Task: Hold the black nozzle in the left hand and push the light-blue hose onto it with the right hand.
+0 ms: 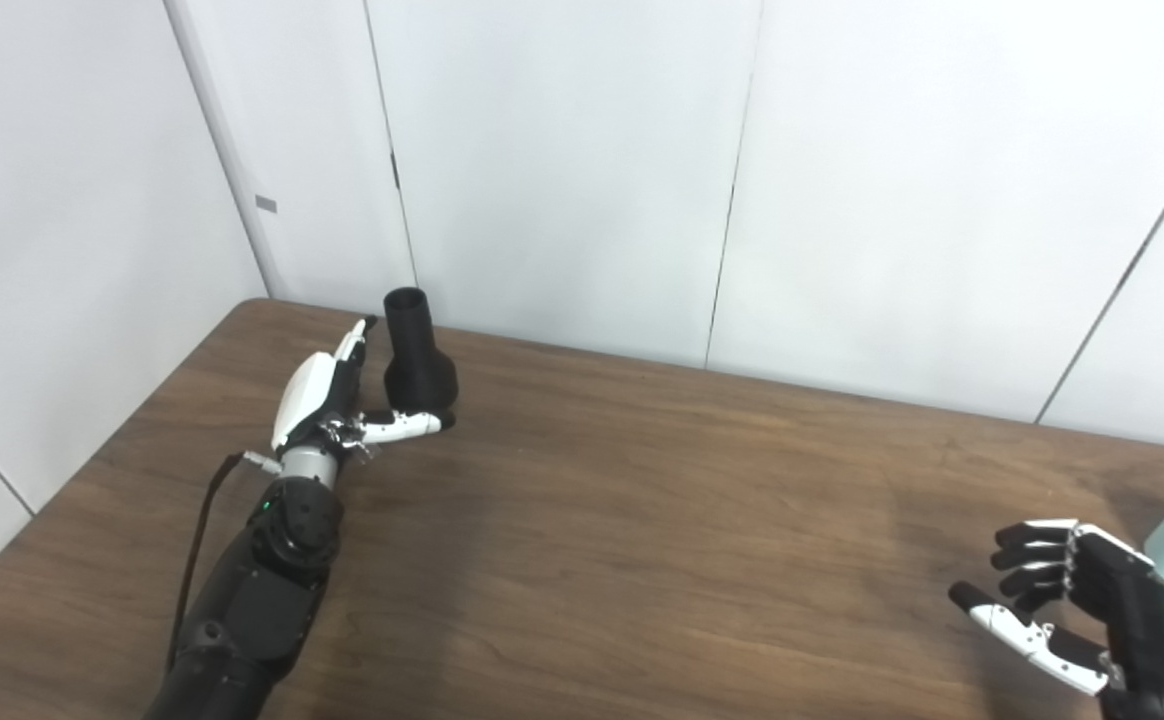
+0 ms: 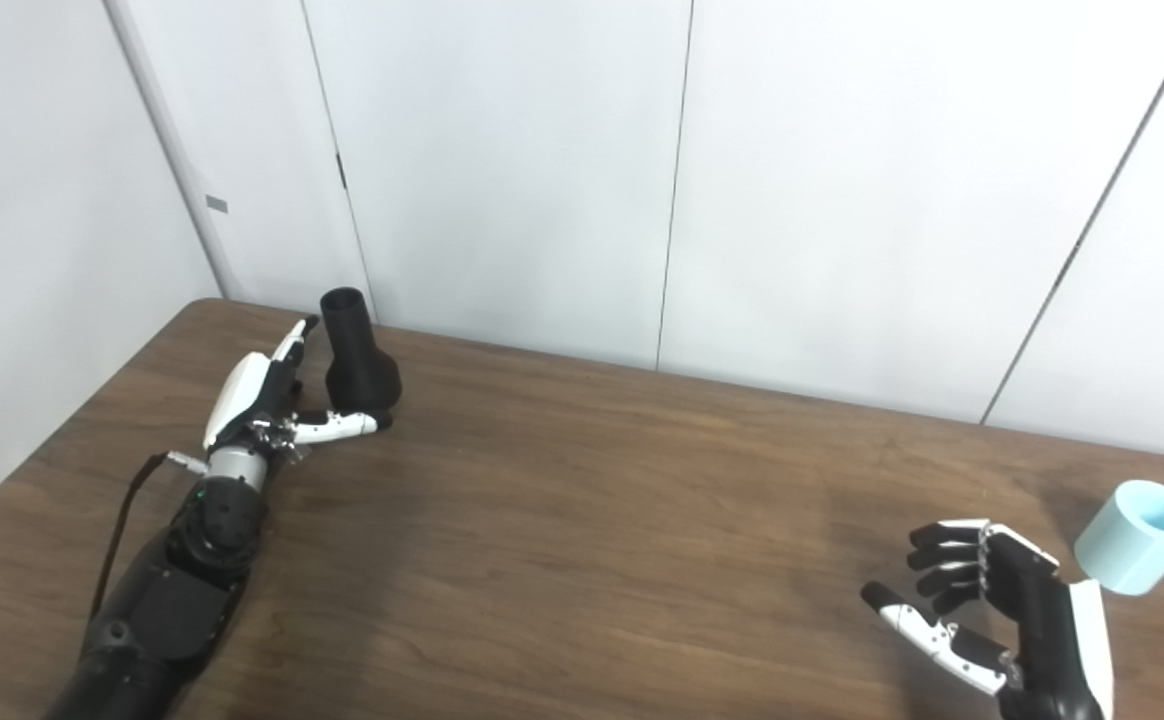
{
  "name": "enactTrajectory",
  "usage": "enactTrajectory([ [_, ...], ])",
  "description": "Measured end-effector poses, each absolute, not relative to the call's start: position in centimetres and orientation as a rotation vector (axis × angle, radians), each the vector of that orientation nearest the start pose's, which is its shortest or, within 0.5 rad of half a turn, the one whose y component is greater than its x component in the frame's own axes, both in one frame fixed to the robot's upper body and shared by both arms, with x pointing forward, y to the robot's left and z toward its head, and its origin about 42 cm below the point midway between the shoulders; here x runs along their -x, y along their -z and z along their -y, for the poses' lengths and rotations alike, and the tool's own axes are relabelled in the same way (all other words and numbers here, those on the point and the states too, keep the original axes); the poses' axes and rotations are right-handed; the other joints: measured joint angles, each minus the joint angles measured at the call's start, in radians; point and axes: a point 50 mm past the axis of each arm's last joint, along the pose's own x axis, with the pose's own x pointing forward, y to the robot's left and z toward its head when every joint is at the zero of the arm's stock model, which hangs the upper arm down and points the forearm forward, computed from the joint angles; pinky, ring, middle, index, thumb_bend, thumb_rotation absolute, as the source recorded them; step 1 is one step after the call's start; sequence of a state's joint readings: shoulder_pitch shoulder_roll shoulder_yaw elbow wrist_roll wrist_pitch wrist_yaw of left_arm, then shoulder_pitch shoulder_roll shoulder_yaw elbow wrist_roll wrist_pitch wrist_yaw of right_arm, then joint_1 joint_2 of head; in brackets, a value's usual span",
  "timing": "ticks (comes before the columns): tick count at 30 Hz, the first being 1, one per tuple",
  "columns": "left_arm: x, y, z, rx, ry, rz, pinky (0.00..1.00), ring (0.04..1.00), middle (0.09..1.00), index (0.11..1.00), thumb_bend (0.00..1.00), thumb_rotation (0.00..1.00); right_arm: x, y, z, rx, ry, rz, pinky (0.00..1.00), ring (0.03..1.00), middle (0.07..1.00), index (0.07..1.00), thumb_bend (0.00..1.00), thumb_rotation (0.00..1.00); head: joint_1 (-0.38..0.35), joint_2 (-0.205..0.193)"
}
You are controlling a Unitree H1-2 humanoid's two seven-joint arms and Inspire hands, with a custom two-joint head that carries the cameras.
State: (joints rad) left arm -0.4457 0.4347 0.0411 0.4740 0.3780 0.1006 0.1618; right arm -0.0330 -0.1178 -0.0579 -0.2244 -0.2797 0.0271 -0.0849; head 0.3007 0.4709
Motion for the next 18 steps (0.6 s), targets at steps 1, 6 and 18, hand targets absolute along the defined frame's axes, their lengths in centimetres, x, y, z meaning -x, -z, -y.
enactTrajectory([
  [1,-42.2,-16.5,-38.5,-0.784,-0.306,-0.066,0.82,0.962,1.000,1.000,0.98,0.28,-28.7,-17.0,26.0,0.389,0.163,0.245,0.33,0.412,0.473,0.504,0.52,0.00,-0.003,0.000],
  [6,-42.9,-16.8,-38.2,-0.806,-0.291,-0.069,0.81,0.947,0.987,0.988,0.99,0.28,-28.5,-17.3,26.0,0.391,0.164,0.250,0.32,0.408,0.470,0.505,0.51,0.00,-0.009,0.003],
  [18,-44.8,-17.6,-37.3,-0.894,-0.226,-0.071,0.72,0.847,0.870,0.880,0.98,0.27,-28.3,-17.1,25.8,0.377,0.167,0.241,0.32,0.407,0.477,0.499,0.51,0.00,-0.021,0.009],
])
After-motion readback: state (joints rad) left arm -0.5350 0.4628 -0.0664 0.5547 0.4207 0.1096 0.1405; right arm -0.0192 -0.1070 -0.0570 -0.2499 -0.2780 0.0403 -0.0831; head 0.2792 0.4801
